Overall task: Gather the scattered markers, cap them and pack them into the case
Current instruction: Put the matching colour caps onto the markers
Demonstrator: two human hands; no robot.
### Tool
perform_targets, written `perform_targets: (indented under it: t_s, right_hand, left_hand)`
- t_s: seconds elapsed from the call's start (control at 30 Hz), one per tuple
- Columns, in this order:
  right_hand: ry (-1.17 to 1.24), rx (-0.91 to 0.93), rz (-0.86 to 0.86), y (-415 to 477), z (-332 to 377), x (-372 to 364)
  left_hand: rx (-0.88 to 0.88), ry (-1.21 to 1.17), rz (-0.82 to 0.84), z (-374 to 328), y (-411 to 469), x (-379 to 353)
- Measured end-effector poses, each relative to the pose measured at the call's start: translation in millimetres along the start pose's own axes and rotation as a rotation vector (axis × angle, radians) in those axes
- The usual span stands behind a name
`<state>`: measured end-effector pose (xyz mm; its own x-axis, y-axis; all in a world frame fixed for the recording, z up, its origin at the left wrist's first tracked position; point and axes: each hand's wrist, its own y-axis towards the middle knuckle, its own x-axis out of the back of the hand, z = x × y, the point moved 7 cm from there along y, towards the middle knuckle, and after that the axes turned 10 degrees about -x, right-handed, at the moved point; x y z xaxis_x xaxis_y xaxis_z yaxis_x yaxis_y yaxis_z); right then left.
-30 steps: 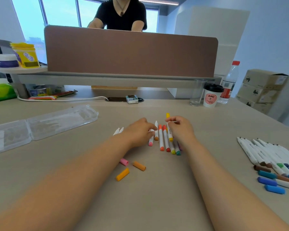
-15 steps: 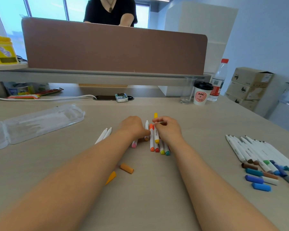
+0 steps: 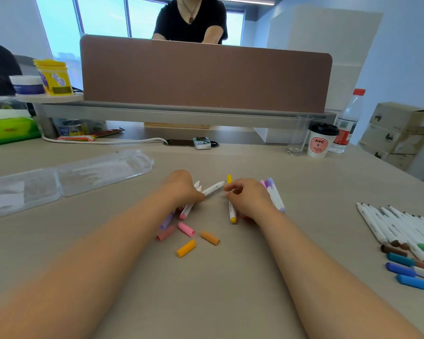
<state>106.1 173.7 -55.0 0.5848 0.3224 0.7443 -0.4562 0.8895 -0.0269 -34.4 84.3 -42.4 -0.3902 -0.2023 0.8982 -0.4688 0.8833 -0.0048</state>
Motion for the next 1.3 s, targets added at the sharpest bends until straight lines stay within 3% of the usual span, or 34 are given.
perform_targets:
  t_s: [0.2,0.33,0.47,0.57,0.73,0.93,1.1,1.3]
  right_hand:
    - [-0.426,0.071,-0.067,-6,14,-9]
    - [-0.324,0.165,-0.035,-16,31,-4]
    - [-0.189,0.276,0.264,-44,50,-12]
    - [-0.255,0.275,0.404,-59,51,-21]
    - [-0.302,0.236,0.495,-64,47,-30]
    - [-0.323,0.264,0.308,-48,44,-23]
    - [-0.015,0.201,0.163,-29,29,0]
    - [0.522,0.152,0.189,-16,18,6]
  left_hand:
    - [0.036,-0.366,-0.016,25,-24,16]
    - [0.055,-0.536,0.098,38,-44,15]
    - [0.007,-0.730,0.170,42,-61,11]
    - [-0.008,-0.748,0.167,44,-68,12]
    - [-0.043,-0.735,0.112,43,-73,13]
    - [-0.065,-0.714,0.026,51,-70,16]
    - [-0.064,-0.772,-0.112,62,-68,25]
    - [-0.099,-0.737,-0.159,70,-65,27]
